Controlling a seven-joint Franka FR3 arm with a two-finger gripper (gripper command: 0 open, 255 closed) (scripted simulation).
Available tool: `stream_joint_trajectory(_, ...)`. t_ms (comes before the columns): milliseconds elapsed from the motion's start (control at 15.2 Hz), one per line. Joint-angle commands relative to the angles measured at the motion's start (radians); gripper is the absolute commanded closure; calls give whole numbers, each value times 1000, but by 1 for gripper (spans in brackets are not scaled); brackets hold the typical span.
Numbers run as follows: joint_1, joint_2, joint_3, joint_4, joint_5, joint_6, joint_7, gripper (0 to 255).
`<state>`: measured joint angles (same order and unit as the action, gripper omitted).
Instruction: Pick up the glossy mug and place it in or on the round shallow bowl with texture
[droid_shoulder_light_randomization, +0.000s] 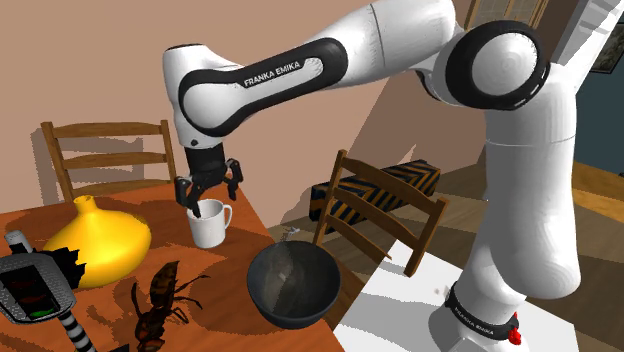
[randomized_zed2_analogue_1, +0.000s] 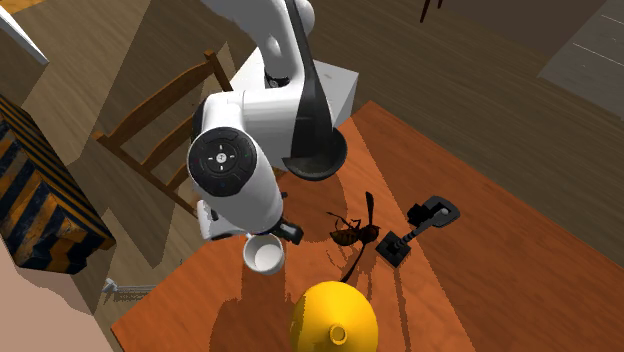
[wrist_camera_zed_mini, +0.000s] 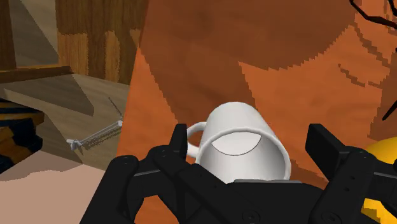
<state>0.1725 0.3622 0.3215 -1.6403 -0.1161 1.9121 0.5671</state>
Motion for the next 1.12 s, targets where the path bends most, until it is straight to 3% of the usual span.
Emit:
stream_joint_trajectory(0,31,93,-4,118,-32,-25,26,0)
stream_joint_trajectory(198,78,228,-16,298,-71,-69,49,0)
stream_joint_trajectory(660,75,244,-21,230,-78,15,55,0)
stream_joint_trajectory(1056,74,246,-22,225,-79,22,56,0)
